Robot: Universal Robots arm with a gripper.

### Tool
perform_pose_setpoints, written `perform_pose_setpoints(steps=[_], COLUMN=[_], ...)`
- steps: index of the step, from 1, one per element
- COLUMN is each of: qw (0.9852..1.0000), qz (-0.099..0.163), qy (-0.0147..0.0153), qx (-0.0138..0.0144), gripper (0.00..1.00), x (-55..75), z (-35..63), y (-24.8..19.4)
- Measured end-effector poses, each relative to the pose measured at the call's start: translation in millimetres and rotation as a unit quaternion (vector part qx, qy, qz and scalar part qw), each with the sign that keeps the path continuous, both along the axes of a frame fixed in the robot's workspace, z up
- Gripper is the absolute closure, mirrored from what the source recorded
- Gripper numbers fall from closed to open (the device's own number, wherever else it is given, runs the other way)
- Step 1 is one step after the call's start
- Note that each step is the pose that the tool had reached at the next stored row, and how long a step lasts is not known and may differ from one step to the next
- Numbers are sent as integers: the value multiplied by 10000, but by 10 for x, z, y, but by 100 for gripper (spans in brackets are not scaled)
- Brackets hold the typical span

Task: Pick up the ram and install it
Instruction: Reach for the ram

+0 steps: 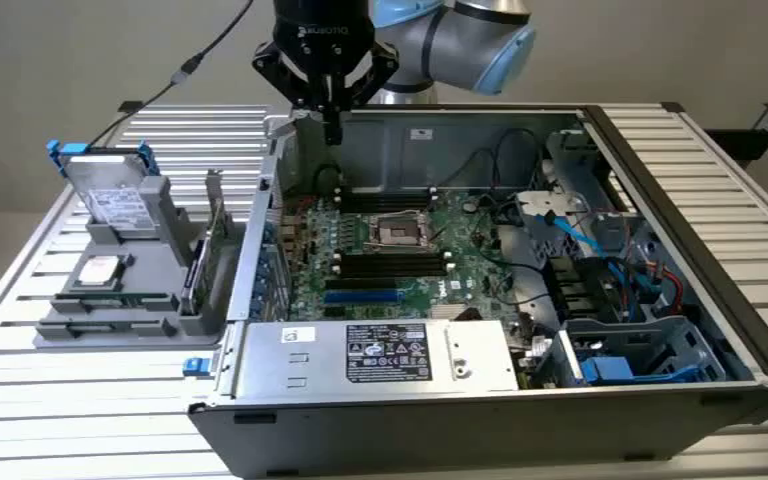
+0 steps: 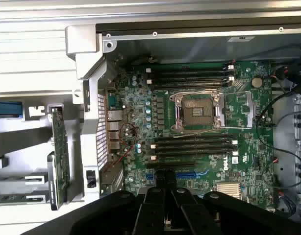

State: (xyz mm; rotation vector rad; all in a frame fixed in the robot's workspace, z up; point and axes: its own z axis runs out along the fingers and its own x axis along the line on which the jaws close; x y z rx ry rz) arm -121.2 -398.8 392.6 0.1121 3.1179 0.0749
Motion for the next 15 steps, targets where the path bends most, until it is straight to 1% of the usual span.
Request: perform_pose_setpoints(steps=[13, 15], qw=[10000, 10000], qz=[-1, -1], qy=[0, 2], qx=[0, 0], gripper=[90, 90], x=[-2, -35], z=[0, 1], y=[0, 2])
